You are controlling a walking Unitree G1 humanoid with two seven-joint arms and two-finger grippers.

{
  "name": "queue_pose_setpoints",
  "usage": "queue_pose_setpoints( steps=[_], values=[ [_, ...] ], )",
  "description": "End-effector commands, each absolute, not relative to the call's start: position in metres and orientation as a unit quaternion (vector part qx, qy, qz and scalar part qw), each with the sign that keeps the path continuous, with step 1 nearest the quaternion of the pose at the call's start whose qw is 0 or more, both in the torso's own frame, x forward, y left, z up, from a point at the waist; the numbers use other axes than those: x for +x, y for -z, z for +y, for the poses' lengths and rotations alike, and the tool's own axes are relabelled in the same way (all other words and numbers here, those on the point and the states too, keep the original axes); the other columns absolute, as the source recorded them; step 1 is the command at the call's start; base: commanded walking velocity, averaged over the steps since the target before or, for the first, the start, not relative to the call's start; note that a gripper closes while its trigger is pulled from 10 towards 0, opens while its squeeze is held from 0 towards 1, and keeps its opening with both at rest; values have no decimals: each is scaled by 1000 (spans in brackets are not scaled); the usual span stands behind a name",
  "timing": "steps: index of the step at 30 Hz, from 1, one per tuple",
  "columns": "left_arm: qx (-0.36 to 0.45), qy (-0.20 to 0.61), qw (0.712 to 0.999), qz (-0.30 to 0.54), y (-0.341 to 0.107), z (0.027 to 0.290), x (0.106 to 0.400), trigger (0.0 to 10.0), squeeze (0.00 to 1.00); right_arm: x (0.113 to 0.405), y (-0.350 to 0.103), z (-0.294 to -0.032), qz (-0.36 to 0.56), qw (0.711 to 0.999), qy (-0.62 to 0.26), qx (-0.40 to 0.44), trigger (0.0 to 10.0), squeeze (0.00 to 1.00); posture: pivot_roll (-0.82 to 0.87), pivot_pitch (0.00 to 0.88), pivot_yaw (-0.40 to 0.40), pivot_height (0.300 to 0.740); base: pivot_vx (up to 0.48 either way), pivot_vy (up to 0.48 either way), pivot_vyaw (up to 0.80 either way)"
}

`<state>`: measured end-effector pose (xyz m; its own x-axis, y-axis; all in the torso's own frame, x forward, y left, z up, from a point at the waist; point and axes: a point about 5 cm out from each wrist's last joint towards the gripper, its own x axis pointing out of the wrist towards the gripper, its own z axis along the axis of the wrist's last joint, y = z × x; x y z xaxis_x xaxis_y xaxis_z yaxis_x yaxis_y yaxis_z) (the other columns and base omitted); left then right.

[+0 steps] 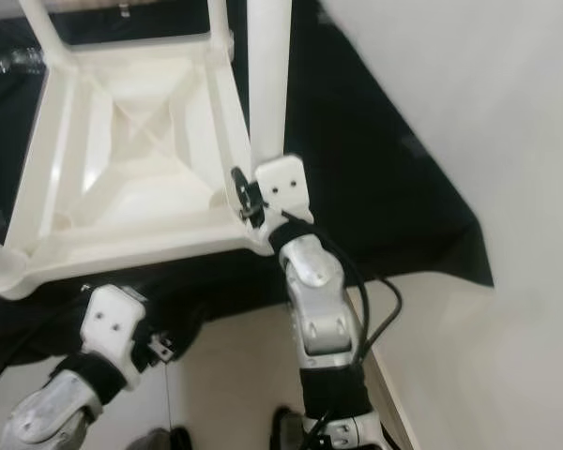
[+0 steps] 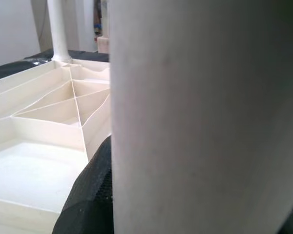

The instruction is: Building children table

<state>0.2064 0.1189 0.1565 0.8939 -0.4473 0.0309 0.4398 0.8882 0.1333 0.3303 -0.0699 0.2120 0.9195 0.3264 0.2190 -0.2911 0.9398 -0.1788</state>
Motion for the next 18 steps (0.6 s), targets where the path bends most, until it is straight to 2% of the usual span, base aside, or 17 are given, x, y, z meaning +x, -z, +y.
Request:
queue_pose_setpoints(
  steps=[1,2,3,4,5,6,7,8,9,10,13,16,17,18],
  values=[
    [63,225,972,-25,-151,120,209,10000,0,335,-217,-53,-125,976,-157,-83,0,0,9,94,-56,740,0,0,0],
    [65,224,972,-26,-151,120,211,10000,0,335,-219,-49,-121,976,-162,-82,2980,0,9,92,-56,740,0,0,0],
    [65,223,972,-28,-150,119,213,10000,0,331,-221,-46,-113,978,-157,-84,2980,0,9,92,-56,740,0,0,0],
    [65,223,972,-29,-150,119,214,10000,0,327,-222,-45,-107,979,-150,-86,10000,0,9,92,-56,740,0,0,0],
    [65,222,972,-30,-150,119,214,10000,0,326,-223,-44,-99,973,-190,-83,10000,43,16,101,-63,740,0,0,0],
    [64,220,973,-30,-150,119,212,10000,0,327,-224,-45,-95,960,-255,-69,10000,1000,22,111,-69,740,0,0,0],
    [64,220,973,-30,-150,119,212,10000,0,327,-224,-45,-95,960,-255,-69,10000,1000,22,111,-69,740,0,0,0],
    [63,219,973,-30,-150,119,211,10000,0,328,-225,-46,-94,947,-302,-58,10000,1000,22,111,-69,740,0,0,0],
    [60,218,974,-31,-150,118,207,10000,0,331,-230,-53,-109,916,-382,-63,10000,1000,29,125,-76,740,0,0,0],
    [57,218,974,-31,-150,117,205,10000,0,334,-232,-57,-106,898,-423,-64,10000,1000,29,139,-79,740,0,0,0],
    [56,219,974,-31,-150,116,204,10000,0,336,-233,-61,-103,885,-449,-62,10000,1000,29,139,-79,740,0,0,0],
    [55,223,973,-32,-152,113,196,10000,0,345,-238,-76,-100,827,-538,-127,10000,1000,49,166,-90,740,0,0,0],
    [55,224,973,-31,-152,112,193,10000,0,350,-241,-80,-93,816,-554,-137,10000,953,56,176,-89,740,0,0,0],
    [55,224,973,-31,-152,112,192,10000,0,353,-243,-82,-86,812,-560,-139,10000,953,56,176,-89,740,0,0,0]
  ],
)
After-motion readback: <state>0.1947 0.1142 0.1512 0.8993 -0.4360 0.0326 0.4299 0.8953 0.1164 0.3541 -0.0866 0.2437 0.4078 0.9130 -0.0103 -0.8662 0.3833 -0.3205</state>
